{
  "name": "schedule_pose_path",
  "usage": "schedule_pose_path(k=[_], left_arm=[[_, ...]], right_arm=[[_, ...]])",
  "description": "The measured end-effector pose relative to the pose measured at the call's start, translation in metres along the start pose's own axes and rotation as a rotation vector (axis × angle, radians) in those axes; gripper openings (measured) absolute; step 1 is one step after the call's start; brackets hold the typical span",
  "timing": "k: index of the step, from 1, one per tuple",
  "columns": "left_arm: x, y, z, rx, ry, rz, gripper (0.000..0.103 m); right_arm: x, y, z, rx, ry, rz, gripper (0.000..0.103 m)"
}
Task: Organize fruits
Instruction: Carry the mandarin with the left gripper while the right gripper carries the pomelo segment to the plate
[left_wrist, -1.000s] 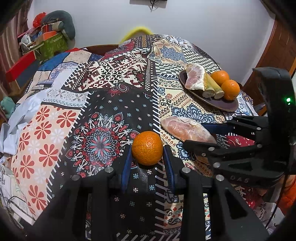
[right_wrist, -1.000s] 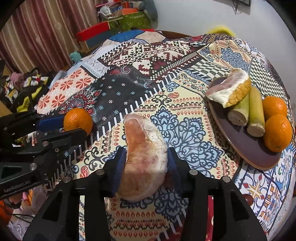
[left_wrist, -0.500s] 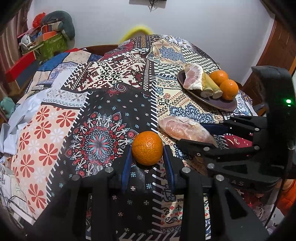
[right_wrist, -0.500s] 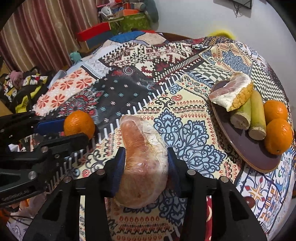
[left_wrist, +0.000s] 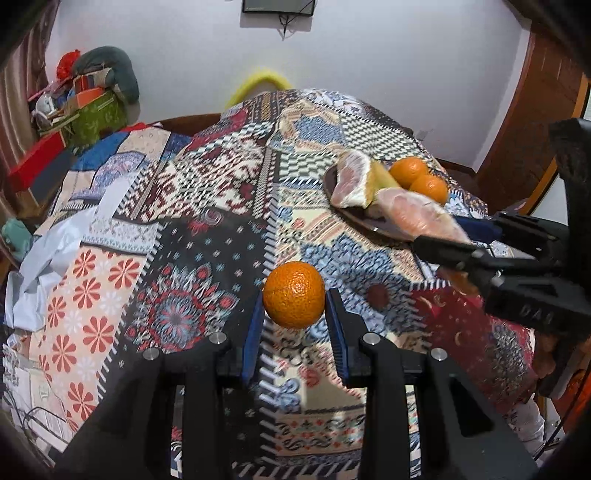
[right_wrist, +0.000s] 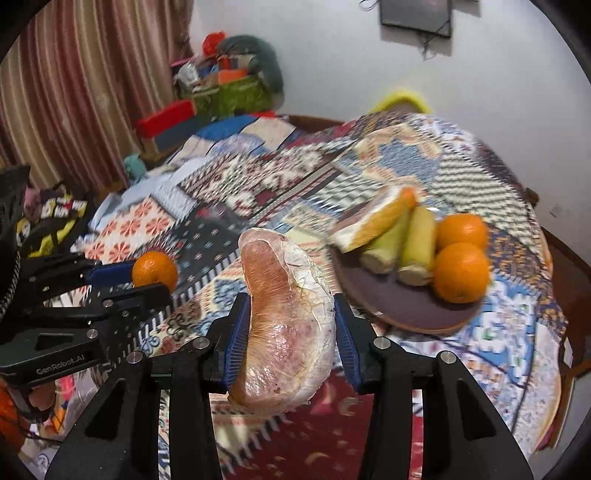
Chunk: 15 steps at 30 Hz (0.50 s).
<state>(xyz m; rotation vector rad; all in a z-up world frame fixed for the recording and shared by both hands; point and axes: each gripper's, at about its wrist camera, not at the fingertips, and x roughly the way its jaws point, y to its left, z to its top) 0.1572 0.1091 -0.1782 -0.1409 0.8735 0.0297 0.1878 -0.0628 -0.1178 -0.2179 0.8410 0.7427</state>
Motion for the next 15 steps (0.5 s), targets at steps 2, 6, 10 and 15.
schedule_pose_path(k=[2,6,10,15], left_arm=[[0.000,-0.007,0.007,0.008,-0.008,-0.009,0.033],[0.004,-0.020,0.019,0.022,-0.016,-0.033,0.034],[0.014,-0.037,0.033,0.049,-0.018,-0.054,0.034],[0.030,-0.056,0.048,0.080,-0.015,-0.078,0.034]], right_arm=[[-0.010,-0.011,0.002,0.013,-0.025,-0.022,0.041],[-0.028,-0.032,0.005,0.041,-0.070,-0.061,0.041],[-0.038,-0.050,0.009,0.070,-0.103,-0.087,0.041],[-0.039,-0.071,0.013,0.101,-0.121,-0.110,0.041]])
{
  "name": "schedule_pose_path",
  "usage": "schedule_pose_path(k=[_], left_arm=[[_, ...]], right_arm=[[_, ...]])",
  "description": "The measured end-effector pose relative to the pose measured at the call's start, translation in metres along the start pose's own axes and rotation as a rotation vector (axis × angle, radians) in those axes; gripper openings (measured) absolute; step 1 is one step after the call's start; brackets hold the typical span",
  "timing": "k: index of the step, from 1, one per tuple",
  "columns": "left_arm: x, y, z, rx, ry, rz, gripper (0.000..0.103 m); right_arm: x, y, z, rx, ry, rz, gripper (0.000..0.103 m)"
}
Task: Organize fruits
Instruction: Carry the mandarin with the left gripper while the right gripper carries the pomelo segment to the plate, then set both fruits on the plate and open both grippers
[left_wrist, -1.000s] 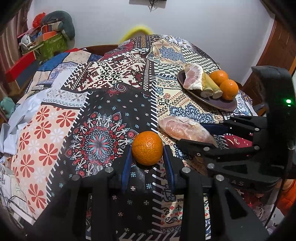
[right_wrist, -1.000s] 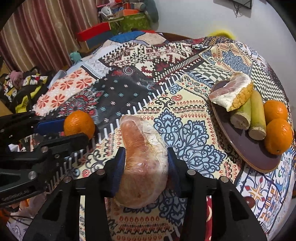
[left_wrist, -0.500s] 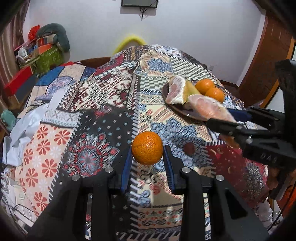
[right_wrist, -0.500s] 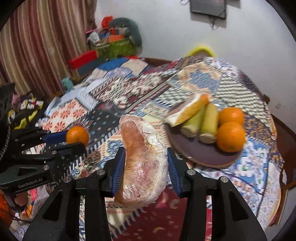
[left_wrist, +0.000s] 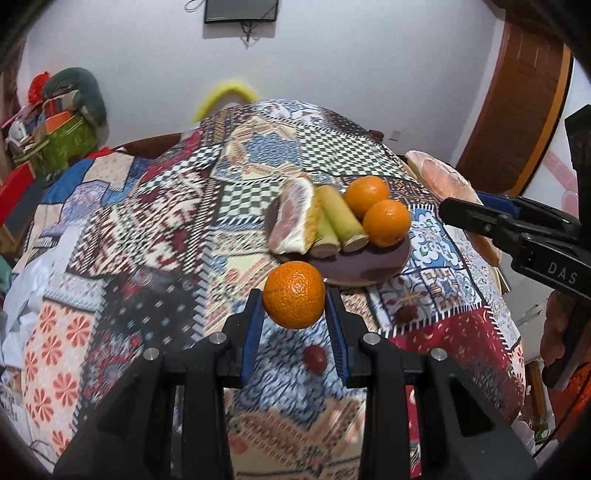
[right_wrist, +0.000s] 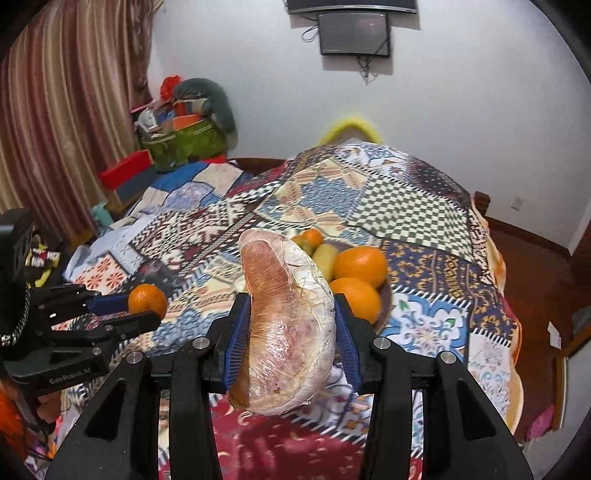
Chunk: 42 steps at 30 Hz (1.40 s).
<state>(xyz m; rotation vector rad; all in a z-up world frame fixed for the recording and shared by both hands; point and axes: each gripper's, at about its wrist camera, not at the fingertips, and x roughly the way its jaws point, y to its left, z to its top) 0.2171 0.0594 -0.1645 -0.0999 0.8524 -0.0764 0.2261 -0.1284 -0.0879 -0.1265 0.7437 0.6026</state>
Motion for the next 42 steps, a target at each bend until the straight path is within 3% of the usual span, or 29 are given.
schedule_pose_path(k=[10,24,33,42], left_arm=[[0.032,-0.012,0.031,0.039,-0.005,-0.025,0.034],[0.065,0.004,0.074,0.028,-0.048,-0.032,0.034],[0.082,0.011,0.076,0.011,-0.026,-0.039,0.034],[0.086,0.004,0.074,0.035,-0.003,-0.043,0.034]], right_arm=[[0.020,-0.020,0.010,0.023,-0.004,-0.004,0.041],[0.082,-0.030,0.030,0.067,0.059,0.028,0.041],[0.105,-0.025,0.030,0.036,0.110,0.026,0.042],[0.091,-0.032,0.032,0.063,0.094,0.035,0.042]])
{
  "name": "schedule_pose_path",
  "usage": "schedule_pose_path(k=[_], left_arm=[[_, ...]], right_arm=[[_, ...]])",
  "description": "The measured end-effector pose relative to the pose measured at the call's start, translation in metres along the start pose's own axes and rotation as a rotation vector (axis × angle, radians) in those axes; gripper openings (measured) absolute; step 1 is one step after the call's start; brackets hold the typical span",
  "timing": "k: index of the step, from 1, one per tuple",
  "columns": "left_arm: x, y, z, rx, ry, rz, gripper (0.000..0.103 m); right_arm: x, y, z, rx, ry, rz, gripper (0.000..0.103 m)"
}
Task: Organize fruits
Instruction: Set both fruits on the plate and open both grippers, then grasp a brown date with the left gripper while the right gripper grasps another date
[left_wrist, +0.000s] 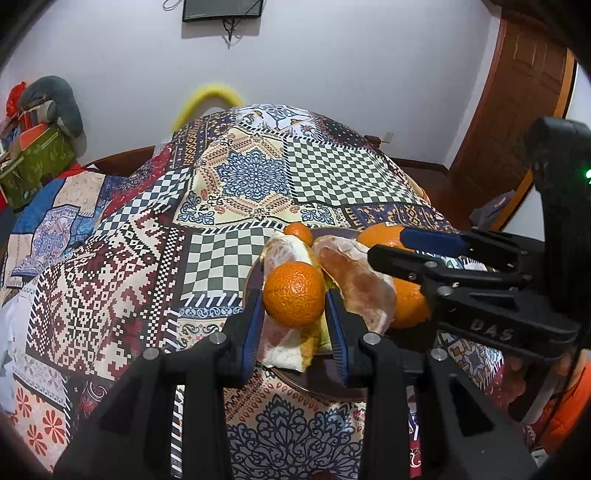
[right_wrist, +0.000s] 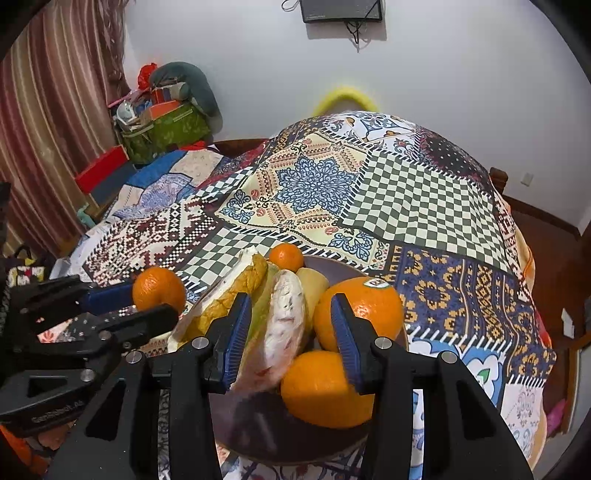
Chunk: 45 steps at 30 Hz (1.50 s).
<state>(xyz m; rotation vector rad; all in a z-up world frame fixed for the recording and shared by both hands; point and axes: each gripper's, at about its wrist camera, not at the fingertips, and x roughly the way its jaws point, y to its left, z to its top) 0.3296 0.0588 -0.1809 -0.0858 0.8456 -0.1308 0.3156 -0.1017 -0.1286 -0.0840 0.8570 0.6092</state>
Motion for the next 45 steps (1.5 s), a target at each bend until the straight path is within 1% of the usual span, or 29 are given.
schedule_pose_path(k=[11,18,22,28,36,43,45], left_arm=[[0.019,-0.026,0.007,0.050,0.029,0.003,0.034],[0.028,-0.032,0.011,0.051,0.043,-0.002,0.035],[0.025,-0.033,0.011,0.051,0.043,-0.004,0.036],[0.007,-0.033,0.011,0.049,0.022,-0.001,0.036],[-0.038,-0.028,0.007,0.027,-0.021,0.012,0.036],[-0.073,-0.027,-0.013,0.014,-0.031,0.035,0.037],[-0.081,-0.028,-0.020,0.009,-0.033,0.037,0.039]], right_arm=[[-0.026,-0.016,-0.009,0.000,-0.058,-0.039,0.042],[-0.028,-0.021,-0.018,0.002,-0.054,-0.037,0.042],[-0.033,-0.021,-0.021,0.006,-0.057,-0.037,0.042],[-0.044,-0.013,-0.025,-0.009,-0.062,-0.050,0.042],[-0.066,0.000,-0.036,-0.014,-0.068,-0.047,0.042],[-0.088,0.015,-0.051,-0.028,-0.067,-0.051,0.042],[-0.093,0.017,-0.056,-0.029,-0.067,-0.053,0.045]])
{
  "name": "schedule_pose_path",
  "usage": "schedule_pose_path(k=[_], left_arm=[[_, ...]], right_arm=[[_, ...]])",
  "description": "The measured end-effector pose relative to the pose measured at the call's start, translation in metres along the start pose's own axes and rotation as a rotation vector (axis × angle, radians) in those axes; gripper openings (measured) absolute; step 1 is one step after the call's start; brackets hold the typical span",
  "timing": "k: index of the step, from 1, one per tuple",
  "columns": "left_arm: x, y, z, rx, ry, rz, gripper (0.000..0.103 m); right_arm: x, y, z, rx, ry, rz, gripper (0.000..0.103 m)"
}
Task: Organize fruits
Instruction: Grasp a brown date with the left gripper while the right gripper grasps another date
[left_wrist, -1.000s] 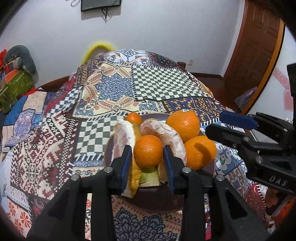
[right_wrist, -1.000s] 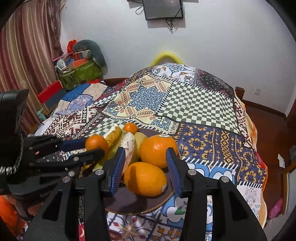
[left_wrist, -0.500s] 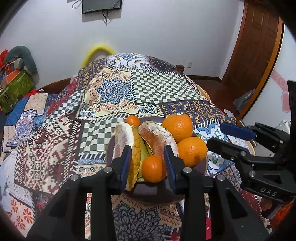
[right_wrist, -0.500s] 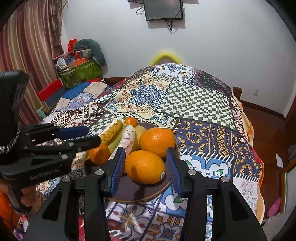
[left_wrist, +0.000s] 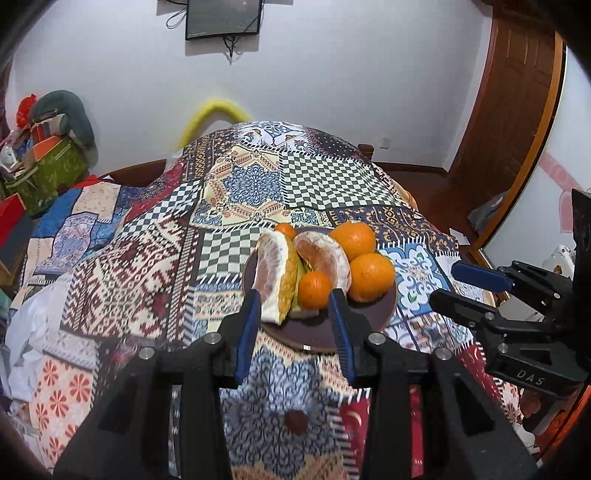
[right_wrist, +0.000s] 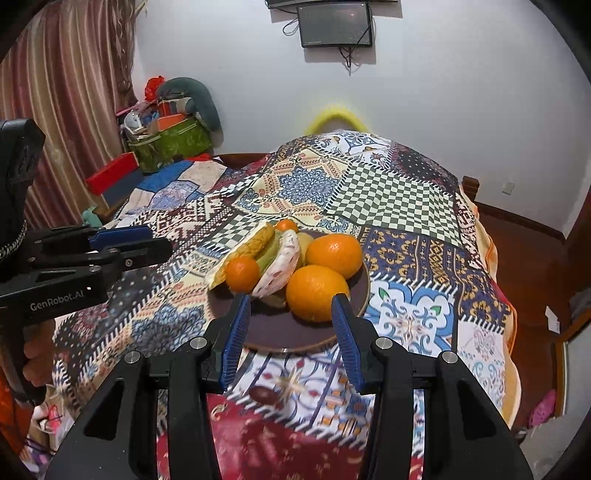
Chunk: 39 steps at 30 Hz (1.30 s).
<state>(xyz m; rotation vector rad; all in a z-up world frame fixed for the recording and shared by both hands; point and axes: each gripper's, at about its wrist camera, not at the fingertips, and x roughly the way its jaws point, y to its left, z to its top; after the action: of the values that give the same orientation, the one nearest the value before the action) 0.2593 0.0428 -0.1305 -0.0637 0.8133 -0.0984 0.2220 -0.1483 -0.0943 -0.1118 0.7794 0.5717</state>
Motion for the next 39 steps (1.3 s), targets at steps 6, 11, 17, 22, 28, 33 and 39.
schedule_pose_path(k=[6,11,17,22,28,33,39], left_arm=[[-0.017,-0.002,-0.018,-0.008,0.010,0.010,0.039],[-0.025,-0.006,-0.039,-0.023,0.029,0.012,0.043],[-0.015,-0.005,-0.064,-0.034,0.087,0.021,0.043],[0.002,-0.004,-0.083,-0.034,0.150,0.020,0.043],[0.023,-0.004,-0.100,-0.036,0.200,0.016,0.043],[0.038,-0.004,-0.103,-0.040,0.219,0.015,0.041],[0.050,-0.002,-0.105,-0.049,0.235,-0.001,0.027]], right_arm=[[-0.016,0.008,-0.015,-0.004,0.003,-0.011,0.048],[-0.022,0.016,-0.031,-0.012,0.020,-0.012,0.049],[-0.016,0.020,-0.051,-0.007,0.055,-0.021,0.049],[-0.005,0.017,-0.065,0.008,0.097,-0.022,0.049],[0.010,0.016,-0.078,0.016,0.144,-0.017,0.049],[0.026,0.015,-0.081,0.025,0.178,0.003,0.049],[0.041,0.015,-0.076,0.029,0.180,0.024,0.049]])
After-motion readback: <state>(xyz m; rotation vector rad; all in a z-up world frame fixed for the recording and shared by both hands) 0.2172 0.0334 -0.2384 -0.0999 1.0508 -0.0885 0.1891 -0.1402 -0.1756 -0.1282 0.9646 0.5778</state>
